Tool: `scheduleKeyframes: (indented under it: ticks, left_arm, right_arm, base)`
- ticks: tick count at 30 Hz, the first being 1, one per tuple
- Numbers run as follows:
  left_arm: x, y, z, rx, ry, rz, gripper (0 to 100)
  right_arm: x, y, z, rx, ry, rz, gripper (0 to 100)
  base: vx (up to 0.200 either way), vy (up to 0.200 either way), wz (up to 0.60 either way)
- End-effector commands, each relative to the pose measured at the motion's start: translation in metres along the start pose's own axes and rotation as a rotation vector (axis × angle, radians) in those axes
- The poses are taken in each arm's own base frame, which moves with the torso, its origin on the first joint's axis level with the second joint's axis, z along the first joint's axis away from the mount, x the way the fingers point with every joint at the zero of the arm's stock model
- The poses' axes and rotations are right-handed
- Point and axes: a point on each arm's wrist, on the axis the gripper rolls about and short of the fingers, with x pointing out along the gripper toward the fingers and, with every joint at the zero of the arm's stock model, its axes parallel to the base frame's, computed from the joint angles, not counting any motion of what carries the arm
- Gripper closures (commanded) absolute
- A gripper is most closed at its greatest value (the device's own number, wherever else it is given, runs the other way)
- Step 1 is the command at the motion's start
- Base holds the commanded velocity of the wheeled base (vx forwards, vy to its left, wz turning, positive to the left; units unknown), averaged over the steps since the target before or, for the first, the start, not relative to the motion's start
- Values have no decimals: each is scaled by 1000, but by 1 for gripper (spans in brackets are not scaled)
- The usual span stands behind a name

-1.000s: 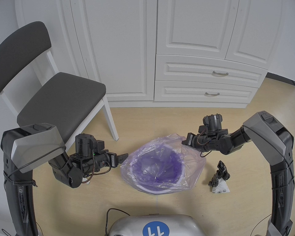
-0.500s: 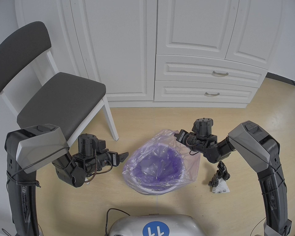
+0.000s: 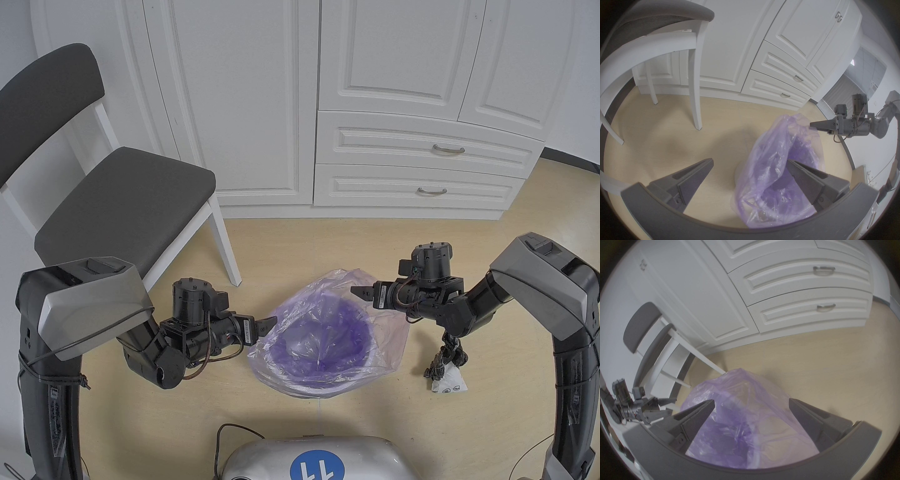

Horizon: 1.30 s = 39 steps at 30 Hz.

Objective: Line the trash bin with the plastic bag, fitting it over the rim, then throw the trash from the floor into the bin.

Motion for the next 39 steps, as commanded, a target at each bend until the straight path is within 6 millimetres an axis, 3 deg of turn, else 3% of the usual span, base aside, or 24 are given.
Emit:
scheduleKeyframes:
  ticks: [1,11,20,37,39]
  left_arm:
    - [4,-8,-14,4,46,-24,0]
    - [4,-3,-16,-1,100,-38,0]
    - [23,36,1,81,131,41,0]
    - [35,49,4,57,99,71,0]
    - [42,51,0,38,92,73,0]
  right_arm:
    - [-20,-4,10,-68,-6,-22,0]
    - [-15,-16,-1,-114,25,-46,0]
    - [-6,-26,-11,-119,51,-61,0]
    - [16,-45,-14,-114,21,-142,0]
    - [27,-58,-14,-102,3,-187,0]
  base:
    - [0,0,0]
    - [0,0,0]
    - [0,0,0]
    - [0,0,0]
    - [0,0,0]
